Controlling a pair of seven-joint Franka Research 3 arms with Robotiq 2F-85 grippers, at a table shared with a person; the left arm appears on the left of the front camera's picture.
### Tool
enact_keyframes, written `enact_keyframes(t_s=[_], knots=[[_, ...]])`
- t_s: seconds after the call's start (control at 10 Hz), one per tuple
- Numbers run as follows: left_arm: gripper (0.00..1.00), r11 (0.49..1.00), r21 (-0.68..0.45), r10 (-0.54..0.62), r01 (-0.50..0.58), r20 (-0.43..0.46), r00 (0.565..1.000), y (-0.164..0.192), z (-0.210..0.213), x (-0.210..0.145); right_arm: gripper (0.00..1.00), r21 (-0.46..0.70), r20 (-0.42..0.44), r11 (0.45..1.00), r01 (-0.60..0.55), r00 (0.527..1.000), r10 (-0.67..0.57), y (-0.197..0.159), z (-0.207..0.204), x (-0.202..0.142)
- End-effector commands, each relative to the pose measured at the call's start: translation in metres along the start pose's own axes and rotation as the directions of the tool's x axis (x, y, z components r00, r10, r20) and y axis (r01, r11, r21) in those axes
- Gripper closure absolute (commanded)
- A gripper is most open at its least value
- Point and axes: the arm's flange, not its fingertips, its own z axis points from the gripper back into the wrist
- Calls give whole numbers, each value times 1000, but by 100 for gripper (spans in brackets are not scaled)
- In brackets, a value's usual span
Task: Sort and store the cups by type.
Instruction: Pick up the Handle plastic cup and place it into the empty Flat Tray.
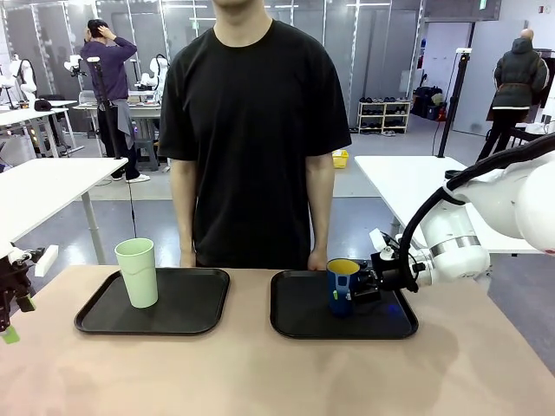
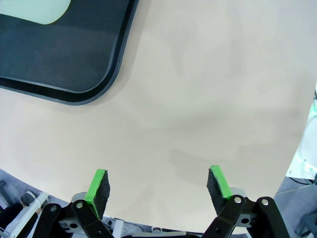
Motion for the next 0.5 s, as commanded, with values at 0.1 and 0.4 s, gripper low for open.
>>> enact_keyframes(t_s=[0.1, 0.4], knots=[[0, 1000, 8, -4, 4, -8, 1000, -2, 1, 0, 7, -1, 10, 999, 36, 999, -36, -6, -2, -2], [0, 1000, 8, -4, 4, -8, 1000, -2, 1, 0, 3, 0, 11, 999, 51, 999, -51, -6, 2, -5]])
